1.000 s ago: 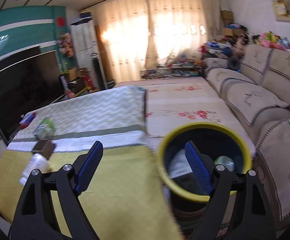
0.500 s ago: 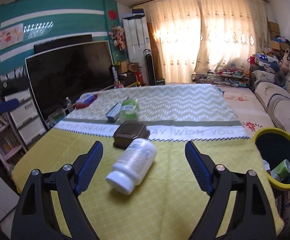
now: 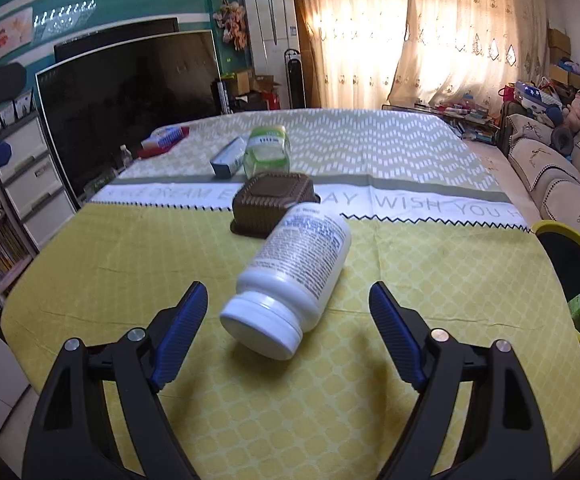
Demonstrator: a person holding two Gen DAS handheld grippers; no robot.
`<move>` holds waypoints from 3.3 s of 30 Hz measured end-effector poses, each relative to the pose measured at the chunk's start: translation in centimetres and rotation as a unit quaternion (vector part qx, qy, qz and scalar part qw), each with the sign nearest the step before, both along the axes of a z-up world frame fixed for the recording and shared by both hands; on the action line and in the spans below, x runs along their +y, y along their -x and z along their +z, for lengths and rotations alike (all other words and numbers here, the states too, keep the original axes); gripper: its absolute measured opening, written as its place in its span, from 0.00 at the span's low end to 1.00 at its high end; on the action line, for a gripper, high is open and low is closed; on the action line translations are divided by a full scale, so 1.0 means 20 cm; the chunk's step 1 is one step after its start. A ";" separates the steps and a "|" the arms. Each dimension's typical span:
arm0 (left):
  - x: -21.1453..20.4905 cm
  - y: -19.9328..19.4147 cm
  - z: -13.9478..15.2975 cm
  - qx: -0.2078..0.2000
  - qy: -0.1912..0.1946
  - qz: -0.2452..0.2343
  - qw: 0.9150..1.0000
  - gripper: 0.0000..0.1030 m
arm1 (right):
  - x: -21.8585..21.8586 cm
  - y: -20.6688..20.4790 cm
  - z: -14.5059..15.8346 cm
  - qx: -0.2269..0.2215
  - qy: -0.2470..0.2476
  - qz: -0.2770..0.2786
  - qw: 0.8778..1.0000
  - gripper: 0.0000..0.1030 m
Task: Collect trash
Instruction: 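Grasp the white pill bottle with the right gripper, then carry the pill bottle to the yellow bin and release it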
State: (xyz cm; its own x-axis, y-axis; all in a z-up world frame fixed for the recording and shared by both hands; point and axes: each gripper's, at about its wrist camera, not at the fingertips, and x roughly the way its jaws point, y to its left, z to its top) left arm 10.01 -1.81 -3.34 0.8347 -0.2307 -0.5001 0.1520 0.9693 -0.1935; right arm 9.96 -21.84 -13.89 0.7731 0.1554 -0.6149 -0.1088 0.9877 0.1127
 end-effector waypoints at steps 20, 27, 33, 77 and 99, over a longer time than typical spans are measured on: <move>-0.07 -0.05 -0.06 0.019 -0.001 -0.018 1.000 0.95 | -0.22 -0.03 -0.02 0.029 -0.043 -0.013 0.999 0.64; -0.06 -0.06 -0.08 0.023 0.003 -0.016 1.000 0.95 | -0.19 -0.08 -0.04 0.046 -0.049 -0.006 0.998 0.61; -0.06 -0.06 -0.08 0.023 0.002 -0.016 1.000 0.95 | -0.21 -0.08 -0.03 0.049 -0.056 0.003 0.997 0.43; -0.15 -0.09 -0.11 0.030 -0.013 -0.031 0.999 0.95 | -0.59 0.00 0.19 -0.033 -0.024 -0.050 0.998 0.43; -0.59 -0.32 -0.23 0.079 -0.054 -0.086 0.992 0.95 | -1.47 -0.08 -0.03 0.006 -0.001 -0.239 0.971 0.50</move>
